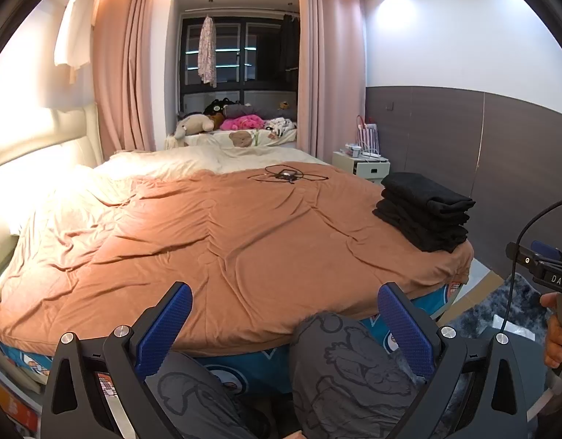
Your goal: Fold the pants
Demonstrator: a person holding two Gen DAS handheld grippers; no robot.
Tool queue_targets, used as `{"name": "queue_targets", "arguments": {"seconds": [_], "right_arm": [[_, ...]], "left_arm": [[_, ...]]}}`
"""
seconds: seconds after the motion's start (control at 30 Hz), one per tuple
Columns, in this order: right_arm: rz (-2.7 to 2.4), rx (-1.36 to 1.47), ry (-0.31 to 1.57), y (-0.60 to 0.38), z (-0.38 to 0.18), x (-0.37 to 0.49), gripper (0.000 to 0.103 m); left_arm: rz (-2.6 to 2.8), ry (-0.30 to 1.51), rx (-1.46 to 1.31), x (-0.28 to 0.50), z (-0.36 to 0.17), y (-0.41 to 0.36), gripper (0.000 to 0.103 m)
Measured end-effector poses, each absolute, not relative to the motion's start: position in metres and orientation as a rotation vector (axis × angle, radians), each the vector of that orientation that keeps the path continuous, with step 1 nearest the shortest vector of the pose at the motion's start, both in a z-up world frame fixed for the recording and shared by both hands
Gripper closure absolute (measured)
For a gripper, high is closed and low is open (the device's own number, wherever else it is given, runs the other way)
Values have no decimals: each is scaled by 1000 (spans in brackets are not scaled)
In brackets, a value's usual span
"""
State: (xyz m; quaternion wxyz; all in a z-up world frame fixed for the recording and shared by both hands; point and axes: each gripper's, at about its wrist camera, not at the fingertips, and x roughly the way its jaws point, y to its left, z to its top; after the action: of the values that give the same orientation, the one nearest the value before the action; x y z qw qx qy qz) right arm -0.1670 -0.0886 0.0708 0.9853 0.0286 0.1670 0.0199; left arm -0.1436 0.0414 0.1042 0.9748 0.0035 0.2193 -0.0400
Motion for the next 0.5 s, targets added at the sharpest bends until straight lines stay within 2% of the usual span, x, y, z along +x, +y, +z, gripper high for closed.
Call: {"name": "queue_targets", "arguments": {"seconds": [0.5], "right_arm": [[38,42,331,-90,71,-167,0]], "left_arm": [[-77,444,-7,-145,103,41,1]]}}
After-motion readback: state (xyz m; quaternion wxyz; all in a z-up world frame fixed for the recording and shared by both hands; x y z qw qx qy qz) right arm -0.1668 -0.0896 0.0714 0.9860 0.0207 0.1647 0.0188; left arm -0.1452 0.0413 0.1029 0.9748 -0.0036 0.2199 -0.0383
